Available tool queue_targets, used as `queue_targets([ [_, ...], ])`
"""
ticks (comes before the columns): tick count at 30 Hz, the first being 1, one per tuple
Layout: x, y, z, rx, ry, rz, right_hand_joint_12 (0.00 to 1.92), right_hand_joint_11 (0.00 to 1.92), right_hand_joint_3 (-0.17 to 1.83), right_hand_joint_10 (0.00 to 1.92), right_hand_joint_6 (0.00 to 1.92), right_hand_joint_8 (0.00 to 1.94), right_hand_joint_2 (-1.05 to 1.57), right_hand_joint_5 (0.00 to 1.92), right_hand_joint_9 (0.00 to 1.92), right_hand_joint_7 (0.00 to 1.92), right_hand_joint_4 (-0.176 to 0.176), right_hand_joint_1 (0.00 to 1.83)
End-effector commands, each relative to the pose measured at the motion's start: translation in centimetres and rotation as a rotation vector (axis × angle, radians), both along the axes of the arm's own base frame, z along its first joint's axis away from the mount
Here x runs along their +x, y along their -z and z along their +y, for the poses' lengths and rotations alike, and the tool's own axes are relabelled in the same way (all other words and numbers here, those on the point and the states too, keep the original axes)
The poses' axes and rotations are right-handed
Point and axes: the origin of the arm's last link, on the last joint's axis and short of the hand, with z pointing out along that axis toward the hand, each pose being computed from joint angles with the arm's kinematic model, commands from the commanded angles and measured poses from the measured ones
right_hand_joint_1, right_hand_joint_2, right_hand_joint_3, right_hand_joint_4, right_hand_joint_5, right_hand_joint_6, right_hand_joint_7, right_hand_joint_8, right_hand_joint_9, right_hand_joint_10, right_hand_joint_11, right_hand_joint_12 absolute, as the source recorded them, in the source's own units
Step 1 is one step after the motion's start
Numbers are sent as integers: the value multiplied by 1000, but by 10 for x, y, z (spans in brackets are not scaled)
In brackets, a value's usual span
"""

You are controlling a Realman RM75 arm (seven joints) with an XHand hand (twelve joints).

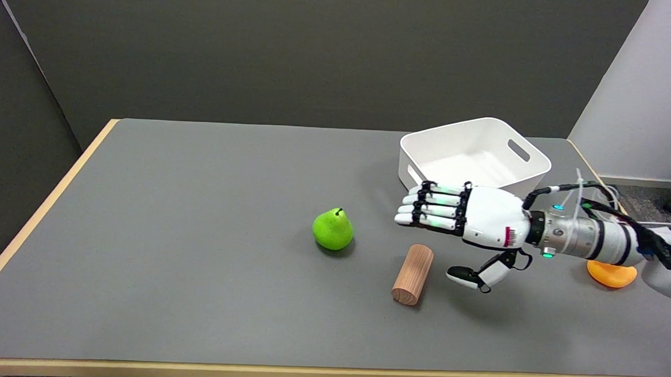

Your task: Pick up the wooden cylinder.

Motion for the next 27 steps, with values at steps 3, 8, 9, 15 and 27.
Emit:
queue_targets([
  [3,-18,27,-28,87,68,67,878,-1,961,517,331,296,636,93,109,220,-49,745],
  [8,-22,27,-29,89,80,61,870,-1,963,517,332,294,639,93,110,215,-52,755],
  [9,-23,27,-29,89,83,60,865,-1,964,516,332,293,639,92,109,214,-52,754],
  [15,-26,26,-27,83,95,58,851,-1,967,516,331,293,640,87,107,208,-55,753],
  [27,-41,29,-23,64,138,39,834,-1,975,515,335,295,640,82,100,198,-55,758],
])
